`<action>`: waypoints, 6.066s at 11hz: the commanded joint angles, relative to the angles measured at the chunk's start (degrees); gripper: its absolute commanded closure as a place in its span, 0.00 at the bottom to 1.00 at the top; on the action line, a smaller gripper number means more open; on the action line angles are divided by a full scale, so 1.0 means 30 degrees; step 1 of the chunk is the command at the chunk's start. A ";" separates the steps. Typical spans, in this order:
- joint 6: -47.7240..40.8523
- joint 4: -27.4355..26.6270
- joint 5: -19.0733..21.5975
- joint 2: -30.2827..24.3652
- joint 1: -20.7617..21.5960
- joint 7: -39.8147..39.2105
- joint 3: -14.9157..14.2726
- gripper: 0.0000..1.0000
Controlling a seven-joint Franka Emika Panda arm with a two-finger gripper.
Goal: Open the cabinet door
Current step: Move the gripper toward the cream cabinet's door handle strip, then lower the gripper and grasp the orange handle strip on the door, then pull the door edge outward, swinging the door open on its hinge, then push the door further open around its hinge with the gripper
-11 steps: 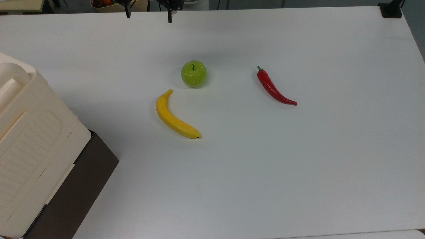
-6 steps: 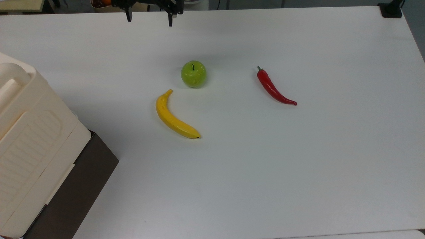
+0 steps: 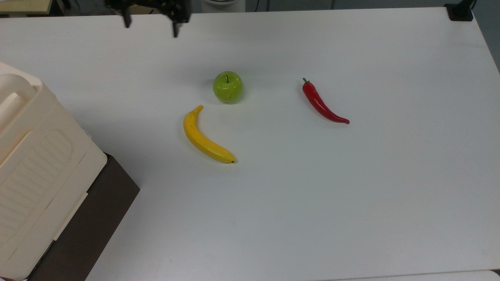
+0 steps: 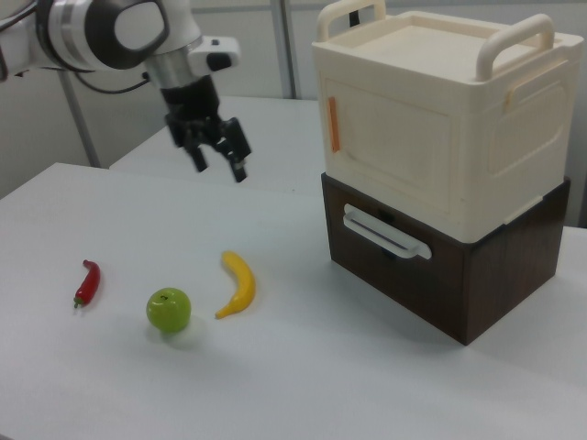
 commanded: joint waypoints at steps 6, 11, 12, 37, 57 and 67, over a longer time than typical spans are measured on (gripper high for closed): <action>0.7670 0.2139 -0.0958 0.2817 -0.2589 0.2125 -0.0067 0.00; 1.2246 0.2168 -0.2248 0.3933 -0.2503 0.5233 -0.0185 0.00; 1.2455 0.2197 -0.2626 0.4079 -0.2445 0.5235 -0.0185 0.00; 1.3074 0.2022 -0.4124 0.4228 -0.1889 0.5118 0.0079 0.91; 0.6037 0.3512 -0.2131 0.1619 -0.1301 0.5323 0.0138 0.00; 1.3015 0.2933 -0.2307 0.2998 -0.1331 0.5176 0.0138 0.00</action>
